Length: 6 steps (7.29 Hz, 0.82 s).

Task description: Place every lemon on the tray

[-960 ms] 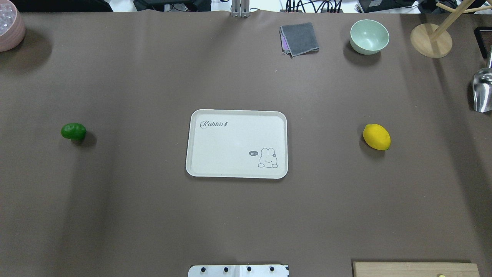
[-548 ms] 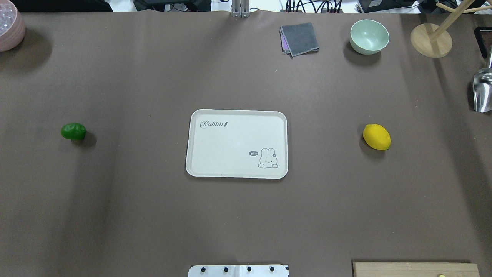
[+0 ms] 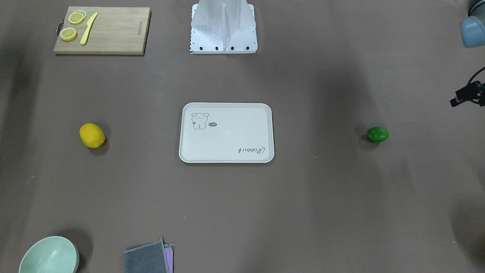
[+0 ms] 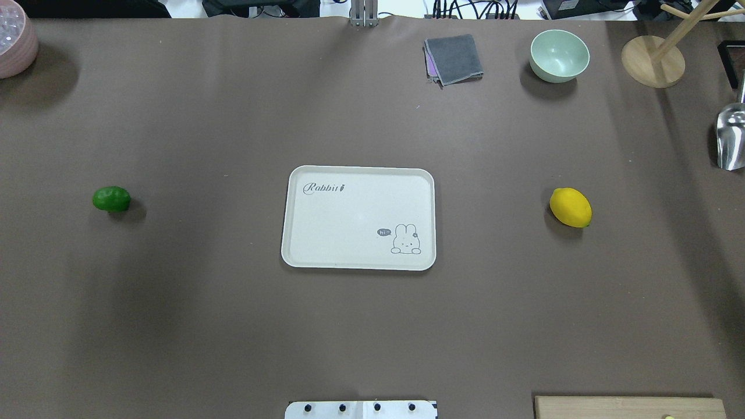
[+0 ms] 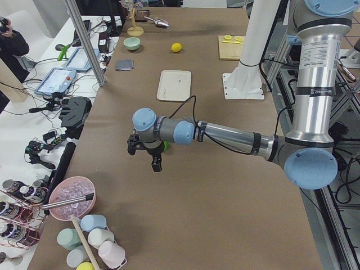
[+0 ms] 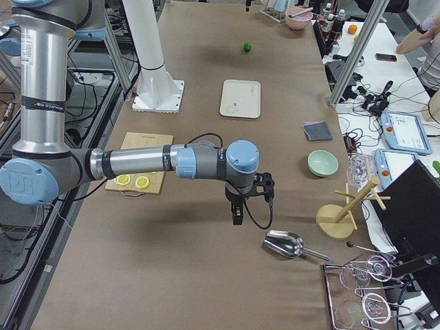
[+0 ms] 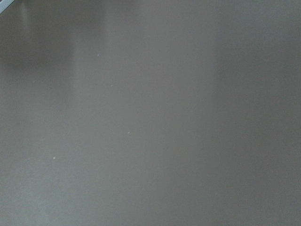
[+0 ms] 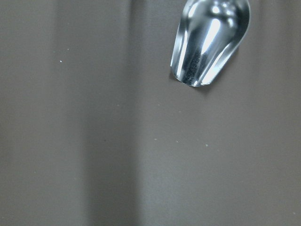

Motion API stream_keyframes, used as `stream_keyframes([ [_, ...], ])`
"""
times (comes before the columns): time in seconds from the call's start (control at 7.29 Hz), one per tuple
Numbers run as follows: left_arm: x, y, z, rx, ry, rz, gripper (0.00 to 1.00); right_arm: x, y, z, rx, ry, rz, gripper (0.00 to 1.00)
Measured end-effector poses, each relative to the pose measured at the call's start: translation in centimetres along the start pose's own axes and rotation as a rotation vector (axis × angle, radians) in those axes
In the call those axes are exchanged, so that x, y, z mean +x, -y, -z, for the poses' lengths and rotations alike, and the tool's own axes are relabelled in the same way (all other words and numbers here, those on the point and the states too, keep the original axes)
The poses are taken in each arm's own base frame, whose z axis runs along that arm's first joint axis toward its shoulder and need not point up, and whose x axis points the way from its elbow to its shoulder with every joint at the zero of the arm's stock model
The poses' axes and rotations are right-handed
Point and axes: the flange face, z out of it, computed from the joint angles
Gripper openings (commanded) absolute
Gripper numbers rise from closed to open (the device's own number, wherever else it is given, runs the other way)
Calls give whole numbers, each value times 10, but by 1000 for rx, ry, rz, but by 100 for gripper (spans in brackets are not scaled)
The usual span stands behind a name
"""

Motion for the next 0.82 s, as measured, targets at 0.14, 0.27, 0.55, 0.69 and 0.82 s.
stream_keyframes([
  [0.14,42,12,-10,-15,-6,19,98,-27,19,-3,-6,19,6,99],
  [0.27,87,20,-26,-39,-9,48,98,-58,39,-7,-13,39,4,99],
  [0.55,154,28,-63,-83,-11,76,98,-110,61,-26,-53,68,21,99],
  [0.69,160,31,-79,-74,-11,63,98,-141,68,-44,-89,83,61,99],
  [0.82,152,36,-97,-56,-11,43,98,-173,76,-63,-125,93,110,99],
])
